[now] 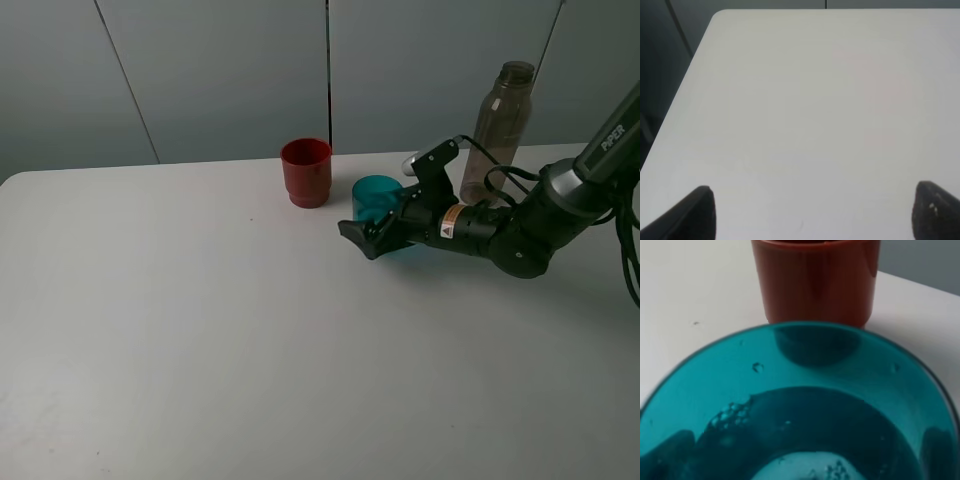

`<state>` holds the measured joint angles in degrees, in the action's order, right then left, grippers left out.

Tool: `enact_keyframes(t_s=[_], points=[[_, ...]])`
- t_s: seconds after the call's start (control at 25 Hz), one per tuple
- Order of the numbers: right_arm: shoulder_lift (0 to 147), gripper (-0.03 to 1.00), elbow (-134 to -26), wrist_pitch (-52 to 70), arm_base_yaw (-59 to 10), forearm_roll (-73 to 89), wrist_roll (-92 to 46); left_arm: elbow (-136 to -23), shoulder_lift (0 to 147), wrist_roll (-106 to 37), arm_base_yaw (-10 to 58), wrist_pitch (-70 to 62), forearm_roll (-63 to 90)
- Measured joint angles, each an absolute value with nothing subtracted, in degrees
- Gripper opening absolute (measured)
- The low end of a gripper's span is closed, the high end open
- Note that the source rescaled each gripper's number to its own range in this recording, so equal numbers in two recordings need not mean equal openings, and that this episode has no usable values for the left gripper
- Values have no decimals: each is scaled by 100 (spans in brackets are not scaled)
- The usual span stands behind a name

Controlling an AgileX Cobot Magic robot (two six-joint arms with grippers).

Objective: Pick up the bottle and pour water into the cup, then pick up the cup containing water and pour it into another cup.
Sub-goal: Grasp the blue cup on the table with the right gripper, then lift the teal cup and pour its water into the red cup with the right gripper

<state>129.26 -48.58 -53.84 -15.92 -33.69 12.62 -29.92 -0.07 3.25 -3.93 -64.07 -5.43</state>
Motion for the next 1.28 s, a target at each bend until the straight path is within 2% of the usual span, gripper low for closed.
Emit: enact_keyframes(t_s=[0.16, 0.2, 0.32, 0.36, 0.96, 1.28], points=[[12926, 99, -4858, -5377, -1592, -3369, 1274, -2992, -7, 287, -393, -6407, -543], [12926, 87, -4858, -5377, -1592, -3369, 1274, -2992, -7, 287, -393, -6407, -543], [12926, 22, -4858, -5377, -1592, -3369, 1274, -2992, -7, 287, -393, -6407, -543], [12926, 7, -4858, -5377, -1592, -3369, 1274, -2992, -7, 287, -393, -6407, -543], [12917, 7, -4858, -5375, -1592, -3369, 1348, -2992, -7, 287, -393, -6407, -543], [12450, 7, -4883, -5135, -1592, -3358, 1557, -2992, -7, 268, -393, -6395, -543]])
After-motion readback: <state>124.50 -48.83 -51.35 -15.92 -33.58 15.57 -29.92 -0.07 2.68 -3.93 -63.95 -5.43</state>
